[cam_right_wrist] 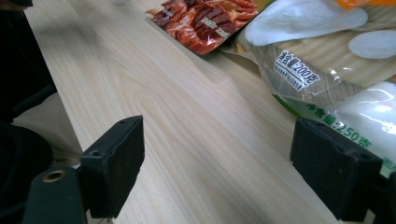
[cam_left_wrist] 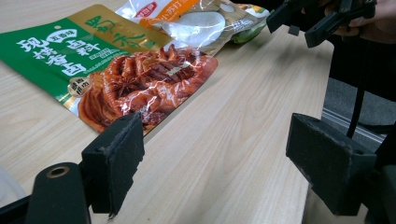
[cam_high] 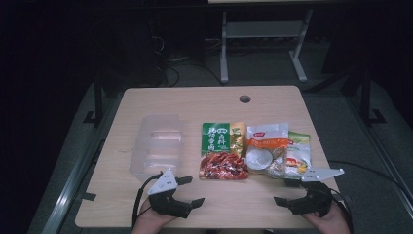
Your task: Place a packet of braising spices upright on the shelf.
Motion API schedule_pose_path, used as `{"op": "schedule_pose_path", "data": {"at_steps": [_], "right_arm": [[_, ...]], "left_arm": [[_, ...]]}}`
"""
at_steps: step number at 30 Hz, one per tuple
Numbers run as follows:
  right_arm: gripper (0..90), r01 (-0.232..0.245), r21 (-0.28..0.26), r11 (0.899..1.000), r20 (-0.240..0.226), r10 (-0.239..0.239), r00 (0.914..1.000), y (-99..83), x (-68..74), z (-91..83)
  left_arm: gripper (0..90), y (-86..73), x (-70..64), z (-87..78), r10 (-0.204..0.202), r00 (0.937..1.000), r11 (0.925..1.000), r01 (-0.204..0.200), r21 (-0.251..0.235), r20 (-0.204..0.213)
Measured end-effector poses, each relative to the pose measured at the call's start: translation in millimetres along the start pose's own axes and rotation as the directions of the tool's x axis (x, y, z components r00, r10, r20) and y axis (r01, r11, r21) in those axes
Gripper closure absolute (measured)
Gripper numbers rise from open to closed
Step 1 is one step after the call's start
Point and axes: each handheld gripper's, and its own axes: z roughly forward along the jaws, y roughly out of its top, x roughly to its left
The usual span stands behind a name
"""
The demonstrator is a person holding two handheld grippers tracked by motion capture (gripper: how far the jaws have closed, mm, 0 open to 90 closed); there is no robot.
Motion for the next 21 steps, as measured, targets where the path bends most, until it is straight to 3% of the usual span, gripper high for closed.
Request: {"op": "schedule_pose_path", "data": {"at_steps": [13,21], "right_arm": [[16.0,-0.002,-0.009,1.0,0.006,0.002,1.0,4.6,2.6,-0.2],[16.3,0.044,-0.032,0.998,0.007,-0.044,0.999,37.9,10.9,-2.1]], "left_arm": [[21.8,2.3,-2.5,2.2,0.0,1.0,0.9999,0.0,-0.011,-0.009],[27.6,18.6,-1.6,18.5,0.019,0.9998,0.9997,-0.019,0.017,-0.009]]}}
